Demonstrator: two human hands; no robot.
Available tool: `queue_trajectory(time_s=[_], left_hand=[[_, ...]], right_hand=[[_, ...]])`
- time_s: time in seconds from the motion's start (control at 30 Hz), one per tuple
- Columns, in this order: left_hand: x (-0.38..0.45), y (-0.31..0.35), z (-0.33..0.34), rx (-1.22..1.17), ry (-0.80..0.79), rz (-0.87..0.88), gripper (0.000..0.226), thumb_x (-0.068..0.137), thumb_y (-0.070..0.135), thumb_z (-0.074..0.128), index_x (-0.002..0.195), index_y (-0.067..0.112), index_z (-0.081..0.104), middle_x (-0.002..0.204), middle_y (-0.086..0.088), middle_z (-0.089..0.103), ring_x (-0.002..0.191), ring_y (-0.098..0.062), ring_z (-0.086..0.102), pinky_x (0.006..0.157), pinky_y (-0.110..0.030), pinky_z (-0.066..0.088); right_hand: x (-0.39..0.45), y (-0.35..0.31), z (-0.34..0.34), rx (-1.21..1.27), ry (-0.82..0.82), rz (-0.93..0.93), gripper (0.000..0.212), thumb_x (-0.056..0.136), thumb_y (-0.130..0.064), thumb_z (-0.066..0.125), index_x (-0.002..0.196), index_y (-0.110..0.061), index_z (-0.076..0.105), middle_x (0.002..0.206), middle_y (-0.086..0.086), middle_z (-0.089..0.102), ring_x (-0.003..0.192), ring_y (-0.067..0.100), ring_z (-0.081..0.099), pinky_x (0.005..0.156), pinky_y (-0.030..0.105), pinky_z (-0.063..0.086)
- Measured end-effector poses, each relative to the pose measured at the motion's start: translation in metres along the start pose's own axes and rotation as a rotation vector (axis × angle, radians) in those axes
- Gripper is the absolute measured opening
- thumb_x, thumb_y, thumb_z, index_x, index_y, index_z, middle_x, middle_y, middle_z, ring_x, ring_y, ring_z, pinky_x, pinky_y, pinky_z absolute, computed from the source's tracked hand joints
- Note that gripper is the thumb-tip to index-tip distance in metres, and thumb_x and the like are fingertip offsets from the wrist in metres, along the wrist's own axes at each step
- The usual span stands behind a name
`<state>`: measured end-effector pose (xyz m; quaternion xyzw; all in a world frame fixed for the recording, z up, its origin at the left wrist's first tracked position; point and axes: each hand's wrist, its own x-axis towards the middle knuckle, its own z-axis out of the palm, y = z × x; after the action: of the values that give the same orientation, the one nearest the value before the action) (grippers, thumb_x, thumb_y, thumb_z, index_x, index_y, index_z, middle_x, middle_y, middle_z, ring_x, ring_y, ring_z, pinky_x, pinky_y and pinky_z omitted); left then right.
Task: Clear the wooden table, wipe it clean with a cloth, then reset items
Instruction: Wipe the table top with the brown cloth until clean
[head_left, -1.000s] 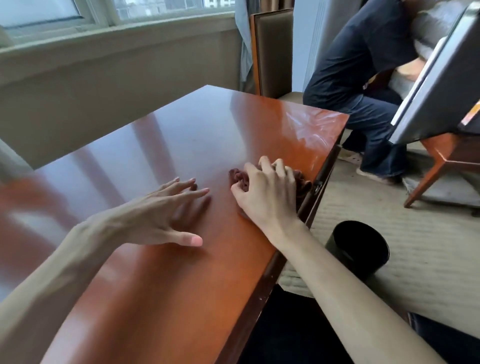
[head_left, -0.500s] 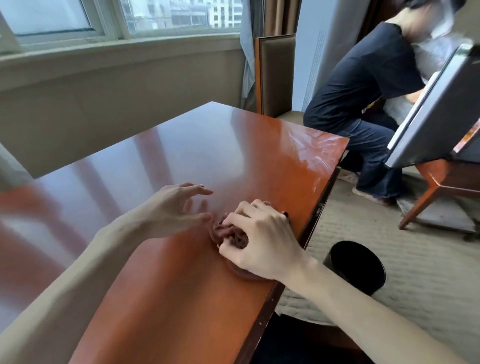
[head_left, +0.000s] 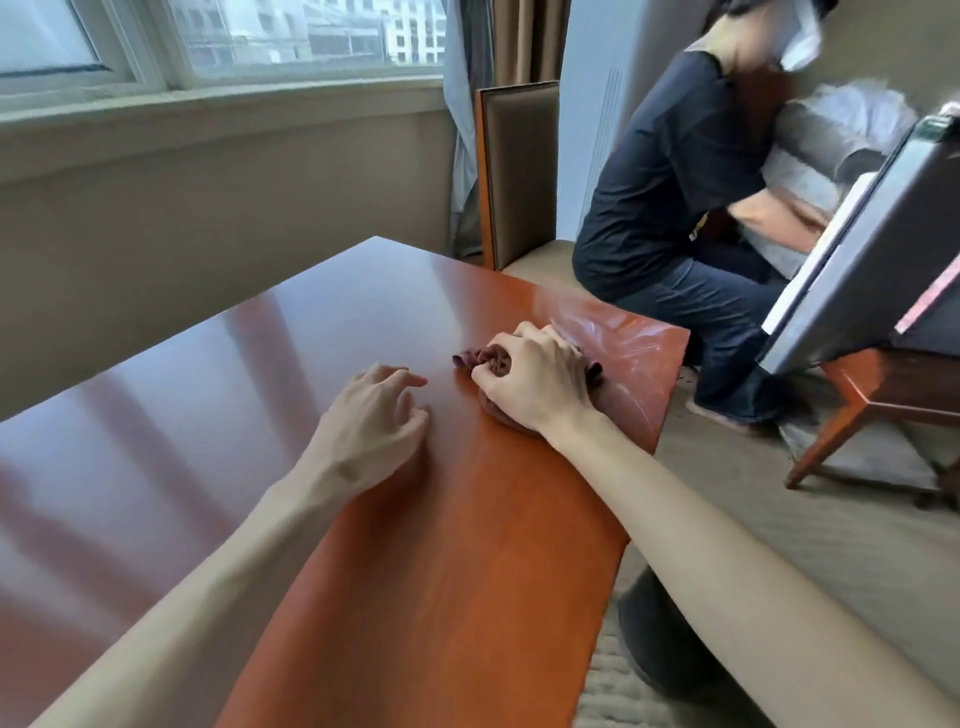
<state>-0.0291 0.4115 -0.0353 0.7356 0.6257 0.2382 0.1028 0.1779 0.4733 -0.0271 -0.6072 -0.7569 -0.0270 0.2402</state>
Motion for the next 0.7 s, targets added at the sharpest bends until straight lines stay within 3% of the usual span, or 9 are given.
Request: queue_trajectory(time_s=[0.17, 0.27, 0.4, 0.53, 0.7], left_hand=[[0.061, -0.016, 0.02, 0.143, -0.05, -0.08, 0.061, 0.097, 0.06, 0.035, 0.154, 0.039, 0.035, 0.165, -0.002, 0.025, 0.155, -0.024, 0.009, 0.126, -0.042, 0.01], [0.068, -0.027, 0.034, 0.213, -0.068, -0.124, 0.072, 0.088, 0.071, 0.013, 0.156, 0.047, 0.023, 0.168, 0.003, 0.014, 0.156, -0.021, 0.003, 0.126, -0.042, 0.003], [0.068, -0.028, 0.035, 0.228, -0.069, -0.131, 0.073, 0.088, 0.072, 0.009, 0.156, 0.05, 0.018, 0.168, 0.006, 0.011, 0.155, -0.018, -0.001, 0.126, -0.04, 0.0], [0.067, -0.023, 0.031, 0.238, -0.089, -0.143, 0.076, 0.085, 0.072, 0.006, 0.156, 0.048, 0.019, 0.168, 0.005, 0.011, 0.155, -0.019, 0.0, 0.126, -0.04, 0.001], [0.065, -0.021, 0.027, 0.237, -0.12, -0.136, 0.072, 0.09, 0.069, 0.014, 0.157, 0.045, 0.022, 0.168, 0.001, 0.013, 0.155, -0.023, 0.003, 0.126, -0.042, 0.002]], right_hand=[[0.112, 0.034, 0.043, -0.017, 0.0, 0.042, 0.036, 0.088, -0.053, 0.057, 0.105, -0.026, 0.075, 0.106, 0.006, 0.067, 0.104, 0.032, 0.059, 0.086, 0.04, 0.045], [0.172, 0.052, 0.062, -0.038, 0.049, 0.071, 0.039, 0.09, -0.053, 0.058, 0.107, -0.023, 0.075, 0.109, 0.008, 0.068, 0.106, 0.033, 0.06, 0.087, 0.04, 0.046], [0.208, 0.064, 0.074, -0.041, 0.065, 0.106, 0.042, 0.09, -0.054, 0.056, 0.109, -0.022, 0.075, 0.111, 0.009, 0.068, 0.108, 0.034, 0.061, 0.091, 0.044, 0.05], [0.172, 0.055, 0.062, -0.031, 0.05, 0.078, 0.036, 0.089, -0.051, 0.057, 0.099, -0.021, 0.074, 0.103, 0.008, 0.066, 0.101, 0.033, 0.059, 0.084, 0.041, 0.048], [0.04, 0.031, 0.018, 0.029, 0.012, -0.04, 0.035, 0.082, -0.053, 0.056, 0.093, -0.026, 0.074, 0.093, -0.003, 0.063, 0.091, 0.025, 0.057, 0.08, 0.037, 0.046]])
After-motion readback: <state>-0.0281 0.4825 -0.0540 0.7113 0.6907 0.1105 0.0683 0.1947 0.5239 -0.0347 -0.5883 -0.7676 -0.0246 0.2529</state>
